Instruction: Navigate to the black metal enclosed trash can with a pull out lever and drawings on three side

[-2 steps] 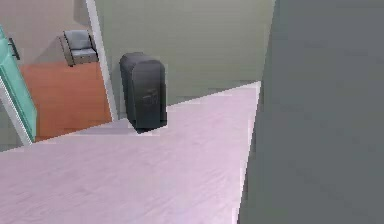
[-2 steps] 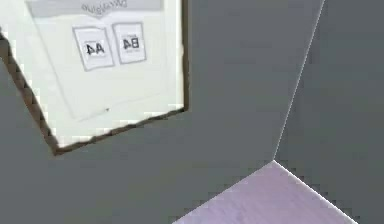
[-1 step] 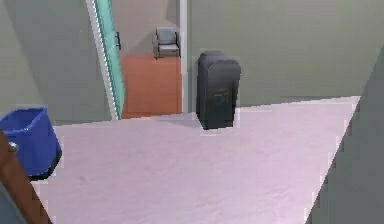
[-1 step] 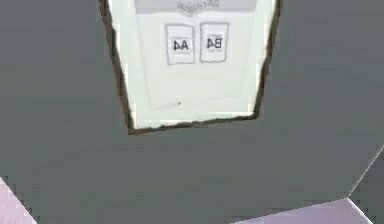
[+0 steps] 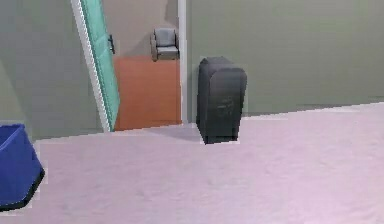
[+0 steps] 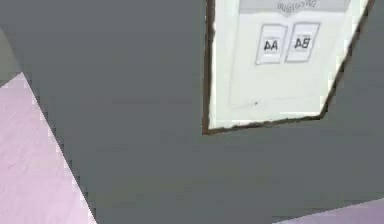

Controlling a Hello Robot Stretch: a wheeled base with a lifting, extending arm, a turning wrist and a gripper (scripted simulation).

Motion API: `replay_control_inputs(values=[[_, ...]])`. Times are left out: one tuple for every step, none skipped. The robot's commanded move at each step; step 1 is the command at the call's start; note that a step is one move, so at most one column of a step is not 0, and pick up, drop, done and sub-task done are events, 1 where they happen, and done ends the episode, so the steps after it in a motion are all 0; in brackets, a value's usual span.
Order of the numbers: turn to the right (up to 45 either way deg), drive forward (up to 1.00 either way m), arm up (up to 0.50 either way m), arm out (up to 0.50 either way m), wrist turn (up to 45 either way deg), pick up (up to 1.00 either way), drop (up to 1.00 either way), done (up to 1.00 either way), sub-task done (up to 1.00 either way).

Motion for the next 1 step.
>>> replay_control_inputs(values=[[-9.0,0.00,0.00,0.00,0.0,0.00,0.00,0.00,0.00]])
